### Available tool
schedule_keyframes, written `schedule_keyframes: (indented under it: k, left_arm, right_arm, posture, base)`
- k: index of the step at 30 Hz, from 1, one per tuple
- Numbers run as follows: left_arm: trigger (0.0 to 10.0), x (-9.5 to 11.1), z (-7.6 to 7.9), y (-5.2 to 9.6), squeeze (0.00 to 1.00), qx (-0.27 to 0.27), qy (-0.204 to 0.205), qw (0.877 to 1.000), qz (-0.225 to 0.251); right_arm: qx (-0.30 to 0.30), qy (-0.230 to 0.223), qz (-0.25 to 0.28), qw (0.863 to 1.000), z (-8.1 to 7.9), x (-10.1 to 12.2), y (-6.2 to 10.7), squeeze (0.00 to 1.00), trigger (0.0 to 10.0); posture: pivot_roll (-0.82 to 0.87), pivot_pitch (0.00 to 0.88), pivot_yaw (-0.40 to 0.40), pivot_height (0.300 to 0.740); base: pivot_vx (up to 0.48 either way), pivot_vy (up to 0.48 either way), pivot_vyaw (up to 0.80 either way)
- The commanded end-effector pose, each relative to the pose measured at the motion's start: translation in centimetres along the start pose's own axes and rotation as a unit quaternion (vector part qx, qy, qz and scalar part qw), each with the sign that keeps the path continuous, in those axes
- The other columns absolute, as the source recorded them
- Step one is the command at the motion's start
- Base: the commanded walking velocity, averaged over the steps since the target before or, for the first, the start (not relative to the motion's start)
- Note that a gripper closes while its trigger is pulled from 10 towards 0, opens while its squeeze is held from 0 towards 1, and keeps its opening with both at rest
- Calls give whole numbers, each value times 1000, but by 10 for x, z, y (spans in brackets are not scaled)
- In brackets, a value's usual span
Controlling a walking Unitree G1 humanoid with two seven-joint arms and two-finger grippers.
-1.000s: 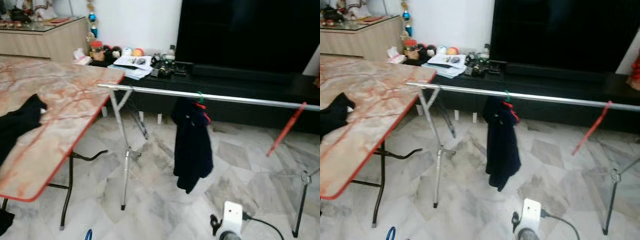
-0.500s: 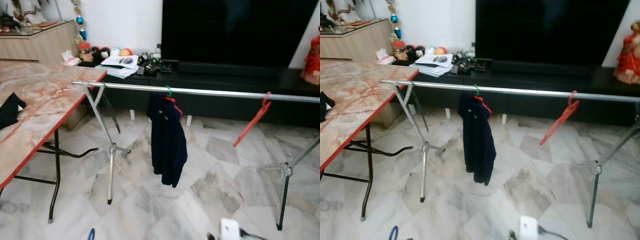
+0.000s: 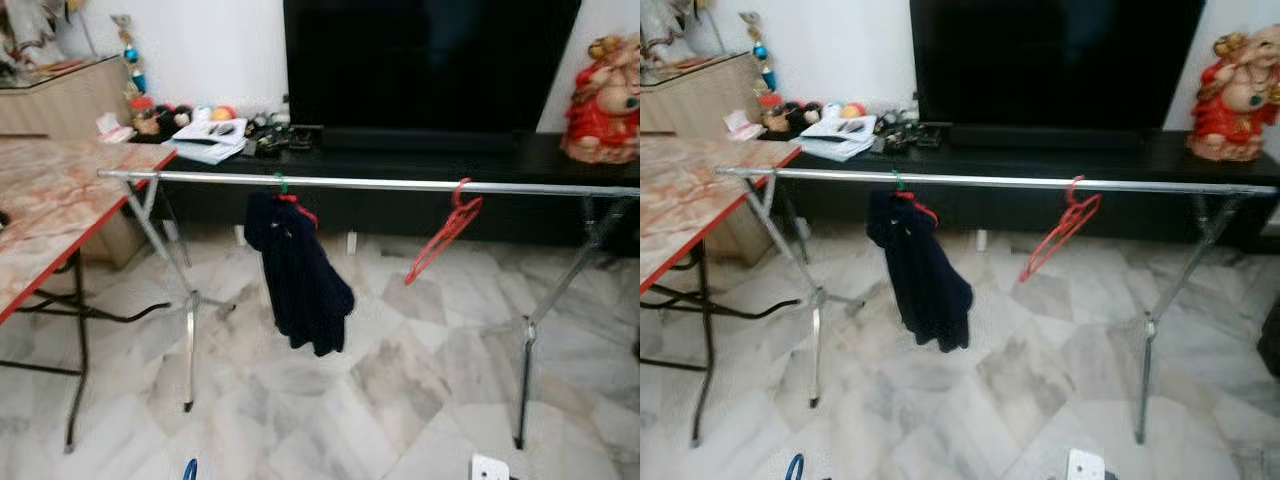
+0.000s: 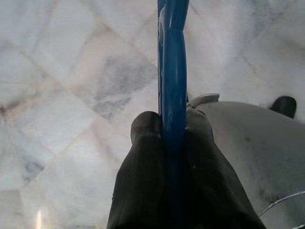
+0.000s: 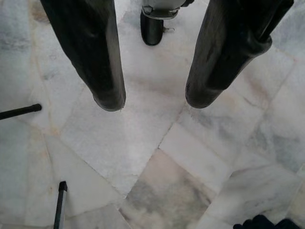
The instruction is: Hang hanger
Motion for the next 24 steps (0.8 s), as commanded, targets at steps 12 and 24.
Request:
schedule_keyframes:
  k: [12, 24]
  left_arm:
    - [10000, 121, -37, 15, 0, 71, -213, 956, 188]
    - [10000, 179, 32, 43, 0, -183, -355, 883, 248]
  right_arm:
    - [24, 60, 145, 987, -12, 104, -5, 0, 10000]
    - [218, 277, 270, 896, -70, 171, 21, 0, 10000]
  posture:
    - [104, 0, 21, 740]
    - [98, 9, 29, 740]
  base:
    - [0, 0, 0]
    - [0, 0, 0]
Point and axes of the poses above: a point about 5 cm out from each wrist's last joint towards the gripper, its own y axis pointing back from the gripper into the wrist, its own x axis along the axis of the wrist's last joint, z = x × y, the point moved 5 cm from there along -y, pointing out of the wrist towards the gripper, and after that the axes turned 3 degrees about y, right-handed, at the moved point
